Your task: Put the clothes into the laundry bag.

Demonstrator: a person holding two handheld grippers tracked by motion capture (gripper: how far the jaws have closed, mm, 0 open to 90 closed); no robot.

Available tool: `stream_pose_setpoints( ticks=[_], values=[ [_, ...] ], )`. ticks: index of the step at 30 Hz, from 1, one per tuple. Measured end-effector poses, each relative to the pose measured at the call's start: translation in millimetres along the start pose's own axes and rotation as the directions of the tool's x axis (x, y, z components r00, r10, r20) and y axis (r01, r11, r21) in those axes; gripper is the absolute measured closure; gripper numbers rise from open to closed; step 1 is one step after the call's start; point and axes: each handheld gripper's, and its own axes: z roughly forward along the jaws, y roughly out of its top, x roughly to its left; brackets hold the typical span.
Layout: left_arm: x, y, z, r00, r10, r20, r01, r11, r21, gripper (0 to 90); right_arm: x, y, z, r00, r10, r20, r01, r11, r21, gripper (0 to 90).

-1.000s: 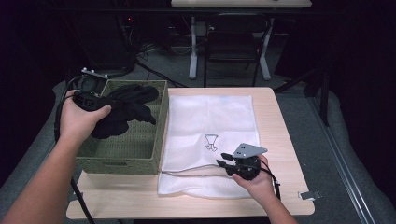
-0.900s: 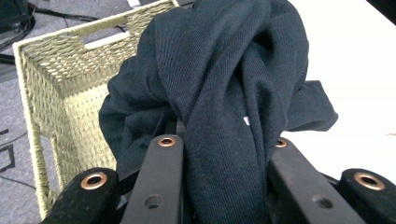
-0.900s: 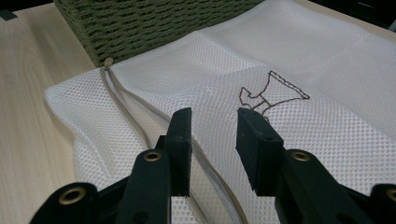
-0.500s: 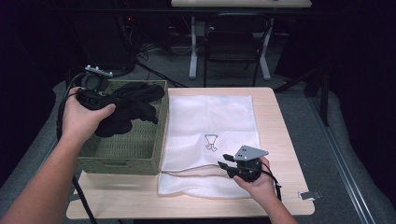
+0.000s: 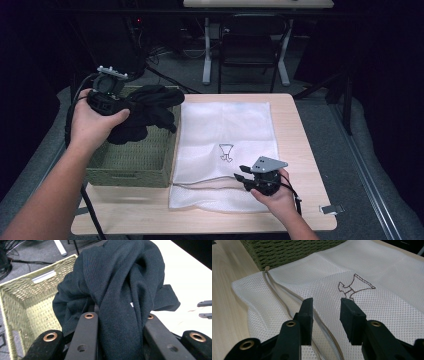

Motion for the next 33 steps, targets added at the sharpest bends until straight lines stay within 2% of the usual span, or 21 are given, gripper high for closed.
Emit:
stream_pose_setpoints(
  ticks=[11, 20, 33],
  values=[
    [-21.8, 7.1, 11.9, 0.9982, 0.031, 0.051, -0.031, 0.9995, -0.008, 77.6, 0.4, -0.9, 0.8, 1.0000, -0.003, 0.001, 0.003, 1.000, 0.007, 63.2],
    [-34.2, 10.1, 23.4, 0.9949, 0.056, 0.084, -0.056, 0.9984, -0.007, 77.6, -0.7, -2.6, 1.2, 1.0000, 0.000, 0.003, 0.000, 1.000, 0.012, 63.2],
    [-50.7, 11.3, 35.2, 0.9878, 0.083, 0.132, -0.083, 0.9966, -0.008, 77.6, 0.0, -3.6, 2.6, 1.0000, -0.008, 0.005, 0.008, 1.000, 0.023, 63.4]
  ],
)
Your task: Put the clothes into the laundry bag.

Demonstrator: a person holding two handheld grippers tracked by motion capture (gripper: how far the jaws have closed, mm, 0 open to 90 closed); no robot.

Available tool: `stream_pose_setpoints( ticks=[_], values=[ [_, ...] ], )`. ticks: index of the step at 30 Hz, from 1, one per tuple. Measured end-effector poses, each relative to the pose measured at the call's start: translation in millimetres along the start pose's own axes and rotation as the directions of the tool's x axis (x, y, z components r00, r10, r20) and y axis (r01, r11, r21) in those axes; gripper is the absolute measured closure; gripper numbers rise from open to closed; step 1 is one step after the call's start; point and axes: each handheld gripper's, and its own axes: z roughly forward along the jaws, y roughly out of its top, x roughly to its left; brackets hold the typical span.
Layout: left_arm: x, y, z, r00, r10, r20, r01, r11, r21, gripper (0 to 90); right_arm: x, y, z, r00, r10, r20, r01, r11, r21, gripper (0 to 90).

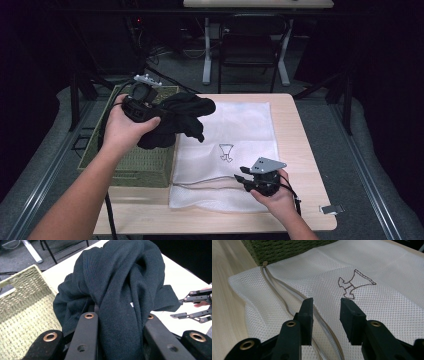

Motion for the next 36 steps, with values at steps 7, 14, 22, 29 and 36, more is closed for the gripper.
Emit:
stream_pose_setpoints(
  ticks=[7, 14, 22, 29, 36],
  values=[
    [-6.5, -0.8, 2.7, 0.9999, 0.012, 0.011, -0.012, 0.9999, -0.007, 77.6, 0.8, -0.4, 1.6, 0.9999, -0.011, 0.001, 0.011, 1.000, 0.007, 62.8],
    [-12.7, -1.5, 4.0, 0.9995, 0.027, 0.019, -0.027, 0.9996, -0.006, 77.6, 3.0, -1.8, 6.2, 0.9998, -0.020, -0.005, 0.020, 1.000, 0.021, 61.5],
    [-18.8, -1.2, 5.8, 0.9988, 0.040, 0.029, -0.040, 0.9992, -0.004, 77.6, 2.4, -5.4, 14.1, 0.9998, -0.017, -0.005, 0.018, 0.999, 0.041, 59.5],
    [-21.2, -1.8, 8.5, 0.9979, 0.045, 0.047, -0.045, 0.9990, 0.000, 77.6, 2.2, -9.3, 21.0, 0.9997, -0.023, -0.004, 0.023, 0.998, 0.058, 57.5],
    [-23.6, -3.1, 11.9, 0.9974, 0.044, 0.057, -0.044, 0.9990, -0.003, 77.6, 3.3, -11.4, 27.4, 0.9996, -0.029, -0.007, 0.029, 0.997, 0.077, 55.8]
  ],
)
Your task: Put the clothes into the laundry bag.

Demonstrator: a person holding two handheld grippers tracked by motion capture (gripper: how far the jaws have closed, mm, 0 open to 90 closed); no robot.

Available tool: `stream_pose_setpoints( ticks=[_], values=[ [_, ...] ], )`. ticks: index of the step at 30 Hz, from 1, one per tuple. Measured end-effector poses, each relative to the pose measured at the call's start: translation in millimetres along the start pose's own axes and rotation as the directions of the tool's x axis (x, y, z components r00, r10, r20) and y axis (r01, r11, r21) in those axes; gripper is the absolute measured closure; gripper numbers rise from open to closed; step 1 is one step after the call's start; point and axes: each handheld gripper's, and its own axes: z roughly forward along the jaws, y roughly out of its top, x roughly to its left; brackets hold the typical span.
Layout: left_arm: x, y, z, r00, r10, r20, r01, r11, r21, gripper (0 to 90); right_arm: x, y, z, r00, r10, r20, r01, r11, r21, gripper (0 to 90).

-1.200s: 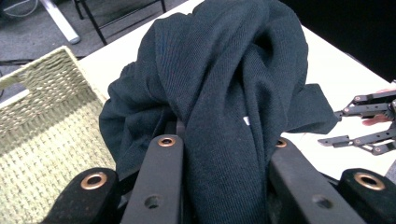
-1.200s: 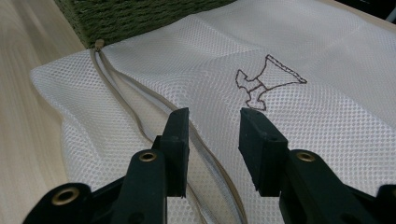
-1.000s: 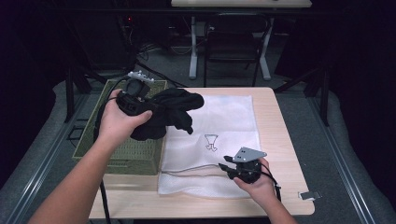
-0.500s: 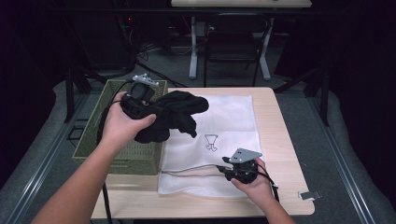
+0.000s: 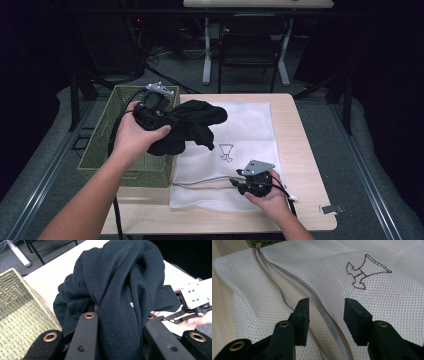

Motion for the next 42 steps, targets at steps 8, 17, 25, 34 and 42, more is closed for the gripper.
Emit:
stream_pose_setpoints(
  ticks=[8, 17, 25, 34, 42],
  values=[
    [-2.8, -1.6, 2.7, 0.9999, 0.005, 0.011, -0.005, 1.0000, -0.002, 77.6, 0.7, -0.6, 4.9, 1.0000, -0.009, 0.001, 0.009, 1.000, 0.013, 55.7],
    [-7.1, -2.5, 1.9, 0.9996, 0.014, 0.022, -0.014, 0.9999, 0.001, 77.5, 1.2, -0.8, 8.6, 0.9999, -0.016, 0.003, 0.016, 1.000, 0.024, 57.6],
    [-10.6, -4.6, 1.1, 0.9995, 0.021, 0.026, -0.021, 0.9998, -0.001, 77.6, 1.3, -0.5, 11.4, 0.9996, -0.028, 0.005, 0.028, 0.999, 0.038, 62.3],
    [-10.5, -10.4, -1.0, 0.9993, 0.018, 0.033, -0.018, 0.9998, -0.005, 77.6, 0.9, 1.2, 12.2, 0.9997, -0.025, -0.009, 0.025, 0.999, 0.039, 73.0],
    [-10.8, -17.8, -3.0, 0.9991, 0.019, 0.039, -0.019, 0.9998, -0.006, 77.6, 1.1, 3.3, 13.7, 0.9991, -0.039, -0.016, 0.040, 0.998, 0.049, 84.3]
  ],
)
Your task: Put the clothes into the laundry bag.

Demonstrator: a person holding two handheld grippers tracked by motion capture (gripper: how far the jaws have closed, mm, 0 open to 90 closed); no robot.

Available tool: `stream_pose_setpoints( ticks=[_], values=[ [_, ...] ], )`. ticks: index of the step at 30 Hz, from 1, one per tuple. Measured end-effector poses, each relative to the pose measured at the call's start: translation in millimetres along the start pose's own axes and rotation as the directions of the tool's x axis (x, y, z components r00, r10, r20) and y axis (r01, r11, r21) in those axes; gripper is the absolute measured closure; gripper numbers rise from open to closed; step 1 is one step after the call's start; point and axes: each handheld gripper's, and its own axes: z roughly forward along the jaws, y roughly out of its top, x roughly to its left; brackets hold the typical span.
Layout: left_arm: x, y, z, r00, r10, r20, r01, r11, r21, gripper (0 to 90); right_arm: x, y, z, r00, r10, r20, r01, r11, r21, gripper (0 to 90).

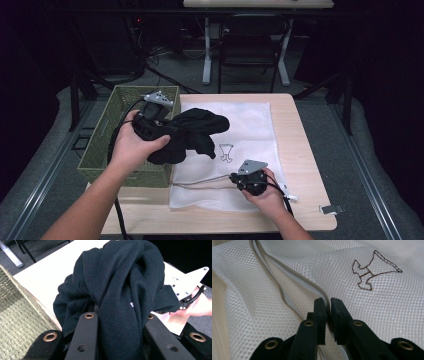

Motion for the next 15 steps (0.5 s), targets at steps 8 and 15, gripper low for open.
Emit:
stream_pose_setpoints(
  ticks=[8, 15],
  values=[
    [0.4, -7.4, 0.2, 1.0000, -0.006, 0.005, 0.006, 1.0000, -0.008, 77.6, -0.2, 1.3, 1.1, 1.0000, 0.002, -0.004, -0.002, 1.000, 0.008, 86.3],
    [0.6, -17.1, 2.7, 0.9998, -0.008, 0.015, 0.008, 0.9999, -0.009, 77.6, -1.8, 2.4, 0.5, 0.9999, 0.013, -0.009, -0.013, 1.000, 0.003, 86.3]
  ],
)
